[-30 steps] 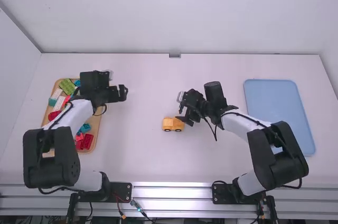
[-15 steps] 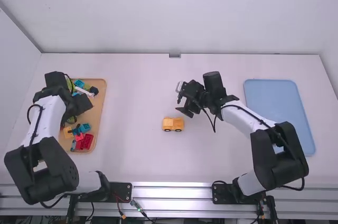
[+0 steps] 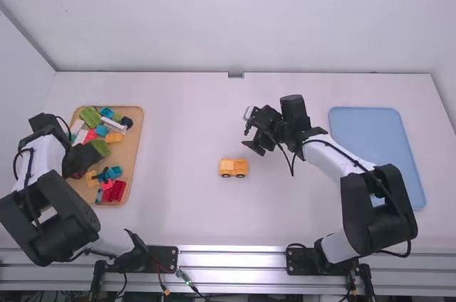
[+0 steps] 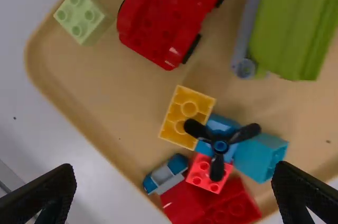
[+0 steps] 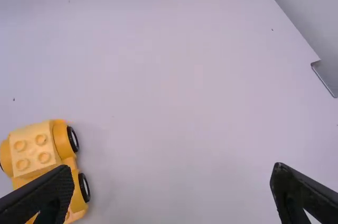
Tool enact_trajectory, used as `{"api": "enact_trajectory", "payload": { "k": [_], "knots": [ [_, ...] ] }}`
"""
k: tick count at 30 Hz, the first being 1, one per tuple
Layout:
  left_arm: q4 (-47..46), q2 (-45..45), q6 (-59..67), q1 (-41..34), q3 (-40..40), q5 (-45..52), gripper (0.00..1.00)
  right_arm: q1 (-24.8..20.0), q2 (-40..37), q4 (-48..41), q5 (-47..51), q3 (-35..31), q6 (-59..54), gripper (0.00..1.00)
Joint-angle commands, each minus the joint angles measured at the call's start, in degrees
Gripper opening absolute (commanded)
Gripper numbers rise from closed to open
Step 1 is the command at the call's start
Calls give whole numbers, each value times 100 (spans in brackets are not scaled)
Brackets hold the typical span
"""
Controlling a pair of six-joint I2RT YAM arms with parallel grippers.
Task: Assemble lego blocks to make yellow taxi
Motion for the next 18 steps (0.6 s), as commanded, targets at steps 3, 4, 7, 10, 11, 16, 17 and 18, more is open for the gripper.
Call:
{"api": "enact_trajectory", "payload": {
  "k": [3, 4, 7, 10, 11, 16, 17, 18],
  "knots": [
    [186, 518, 278, 144, 101, 109, 89, -7, -94, -11, -37, 192, 57, 99],
    [197, 535, 278, 142, 101, 109, 89, -4, -94, -11, -37, 192, 57, 99],
    [236, 861, 280, 103, 101, 109, 89, -17, -94, -11, -39, 192, 59, 99],
    [256, 1043, 337, 129, 101, 105, 85, -17, -94, -7, -42, 192, 57, 99],
    [275, 1080, 393, 131, 101, 111, 84, -13, -94, -4, -42, 192, 57, 99],
    [398, 1145, 382, 131, 98, 66, 73, -13, -94, -7, -42, 192, 61, 99],
    [450, 1145, 385, 129, 101, 63, 71, -13, -94, -9, -42, 192, 63, 99],
    [551, 1145, 385, 131, 98, 70, 68, -11, -94, -11, -39, 192, 59, 99]
  ]
}}
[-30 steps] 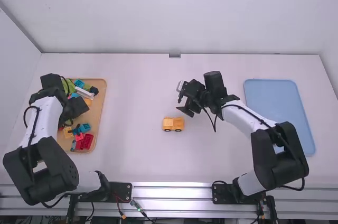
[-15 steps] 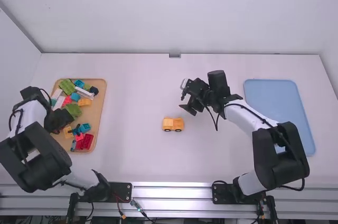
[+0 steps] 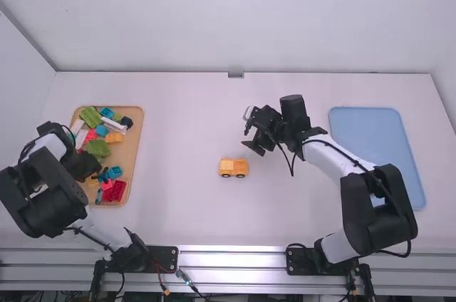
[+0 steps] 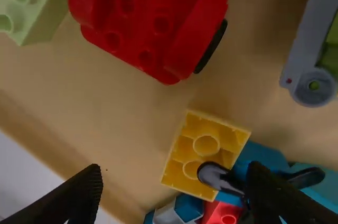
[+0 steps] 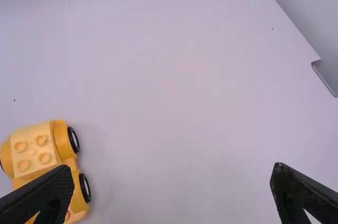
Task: Assemble lego blocks to make yellow taxi
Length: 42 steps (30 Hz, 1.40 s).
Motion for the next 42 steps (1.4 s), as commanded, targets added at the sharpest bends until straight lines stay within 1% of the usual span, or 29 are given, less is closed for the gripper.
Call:
{"api": "enact_trajectory", "payload": {
  "k": [1, 2, 8, 10, 12, 16, 22, 27, 34, 36, 42],
  "knots": [
    [85, 26, 42, -4, 94, 26, 67, -13, -94, -11, -39, 192, 42, 99],
    [122, 26, 42, -4, 92, 22, 66, -13, -94, -11, -39, 192, 44, 99],
    [326, 33, 81, -20, -57, 28, 66, -17, -94, -9, -35, 192, 144, 99],
    [437, 33, 81, -68, -157, 26, 62, -17, -94, -7, -37, 192, 144, 99],
    [535, 33, 83, -105, -278, 68, 61, -17, -94, 11, -42, 192, 144, 99],
    [721, 33, 199, -98, -389, 94, 62, -17, -94, 7, -42, 192, 146, 99],
    [706, 33, 341, -94, -389, 184, 62, 50, -94, 11, -33, 192, 140, 99],
    [503, 35, 317, -98, -396, 175, 60, 105, -94, 13, -35, 192, 35, 99],
    [516, 35, 297, -103, -608, 125, 55, 103, -94, 11, -35, 192, 37, 99],
    [496, 35, 299, -107, -621, -2, 54, 101, -94, 13, -35, 192, 39, 99],
    [605, 33, 468, -103, -621, 15, 55, 101, -94, 7, -37, 192, 39, 99]
  ]
}}
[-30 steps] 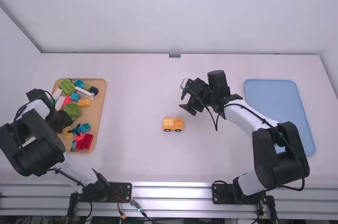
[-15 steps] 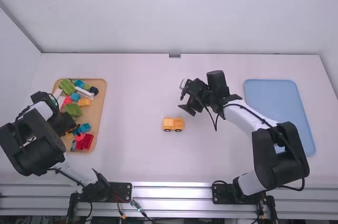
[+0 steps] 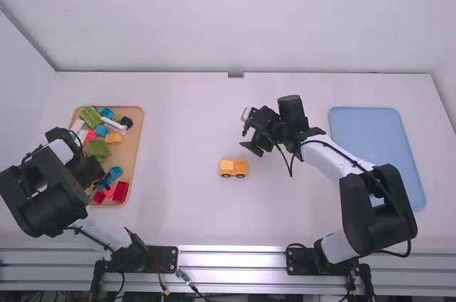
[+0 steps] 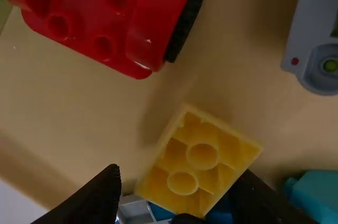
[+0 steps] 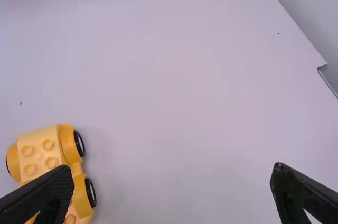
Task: Assemble lego blocks to make yellow taxi
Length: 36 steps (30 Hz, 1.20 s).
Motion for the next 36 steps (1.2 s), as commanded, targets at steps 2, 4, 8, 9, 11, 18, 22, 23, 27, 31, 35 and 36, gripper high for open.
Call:
{"api": "enact_trajectory", "payload": {
  "k": [2, 4, 8, 9, 11, 18, 22, 23, 27, 31, 35, 36],
  "knots": [
    [208, 33, 417, -24, -87, -24, 56, 7, -94, 0, -35, 192, 26, 99],
    [391, 35, 660, -24, -140, 26, 58, 4, -94, 2, -35, 192, 28, 99],
    [448, 33, 1027, 44, -245, 426, 56, 7, -94, 7, -37, 192, 31, 99],
    [452, 35, 1023, 55, -256, 442, 55, 7, -94, 9, -37, 192, 28, 99],
    [490, 33, 1025, 42, -293, 428, 54, 26, -94, -13, -33, 221, 28, 99],
    [505, 35, 1163, 57, -308, 437, 50, 81, -94, -28, -11, 337, 173, 99],
    [494, 33, 1172, 35, -313, 433, 47, 81, -94, -33, -15, 337, 175, 99],
    [492, 33, 1172, 35, -313, 431, 47, 81, -94, -33, -15, 337, 175, 99],
    [437, 35, 1110, 44, -315, 435, 42, 81, -94, -35, -15, 337, 175, 99],
    [385, 35, 1038, 22, -317, 428, 41, 81, -94, -33, -11, 337, 175, 99],
    [391, 35, 1021, 17, -317, 428, 39, 81, -94, -37, -13, 337, 175, 99],
    [398, 35, 1019, 17, -317, 431, 39, 81, -94, -37, -13, 337, 177, 99]
  ]
}}
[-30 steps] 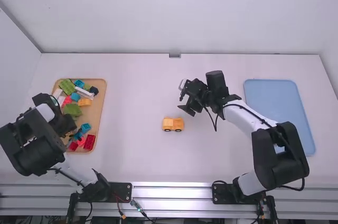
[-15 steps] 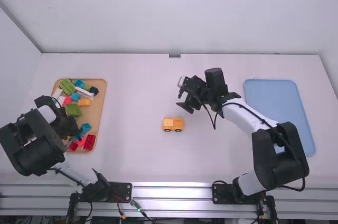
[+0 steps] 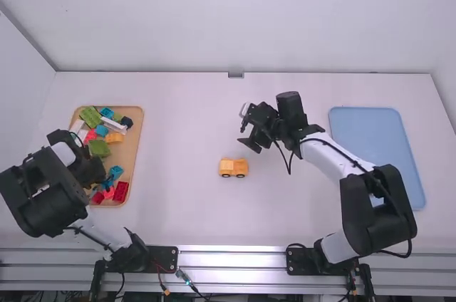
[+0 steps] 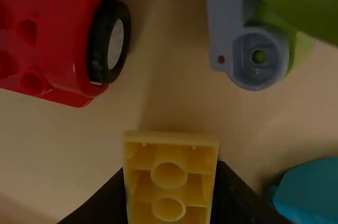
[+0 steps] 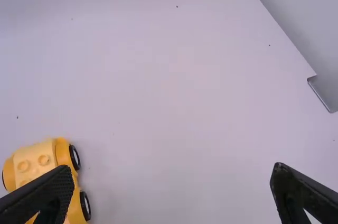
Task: Assemble lego blocks to make yellow taxi
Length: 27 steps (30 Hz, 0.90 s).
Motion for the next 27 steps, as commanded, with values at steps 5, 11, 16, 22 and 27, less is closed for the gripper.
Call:
{"api": "enact_trajectory", "payload": {
  "k": [5, 11, 16, 22, 27],
  "knots": [
    [-28, 35, -109, -7, -76, 90, 50, 17, -94, -11, -33, 133, 33, 99],
    [28, 33, -341, 39, -188, 125, 51, 17, -94, -9, -33, 133, 33, 99],
    [59, 35, -310, 11, -190, 236, 44, 17, -94, -9, -35, 133, 35, 99],
    [94, 35, -299, 11, -190, 236, 39, 17, -94, -9, -33, 133, 33, 99],
    [105, 35, -302, 13, -190, 234, 34, 17, -94, -11, -33, 133, 35, 99]
  ]
}}
